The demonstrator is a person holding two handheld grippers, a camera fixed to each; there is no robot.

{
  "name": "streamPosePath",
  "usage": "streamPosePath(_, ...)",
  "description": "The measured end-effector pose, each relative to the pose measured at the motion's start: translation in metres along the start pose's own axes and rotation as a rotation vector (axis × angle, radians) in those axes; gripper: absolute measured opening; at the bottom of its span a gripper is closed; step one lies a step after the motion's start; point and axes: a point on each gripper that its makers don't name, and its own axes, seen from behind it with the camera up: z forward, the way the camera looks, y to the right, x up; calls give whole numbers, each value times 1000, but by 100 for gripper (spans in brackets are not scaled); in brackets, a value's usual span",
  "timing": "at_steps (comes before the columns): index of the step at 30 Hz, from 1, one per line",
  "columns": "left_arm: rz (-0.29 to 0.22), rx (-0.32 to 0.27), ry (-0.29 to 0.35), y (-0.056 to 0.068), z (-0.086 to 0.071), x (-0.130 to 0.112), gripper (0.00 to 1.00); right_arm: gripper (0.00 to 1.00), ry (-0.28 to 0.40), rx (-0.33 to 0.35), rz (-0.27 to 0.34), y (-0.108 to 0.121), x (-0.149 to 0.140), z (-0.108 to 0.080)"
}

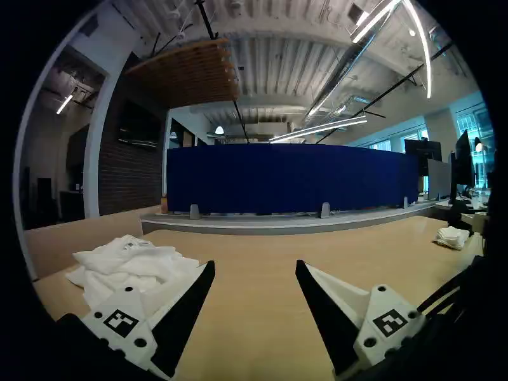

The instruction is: Fold towel

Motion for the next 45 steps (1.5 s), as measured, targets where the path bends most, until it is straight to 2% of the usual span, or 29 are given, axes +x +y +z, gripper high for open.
streamPosePath(45,0,1,0,1,1,0,94,100,0,1,-1,1,-1,-6)
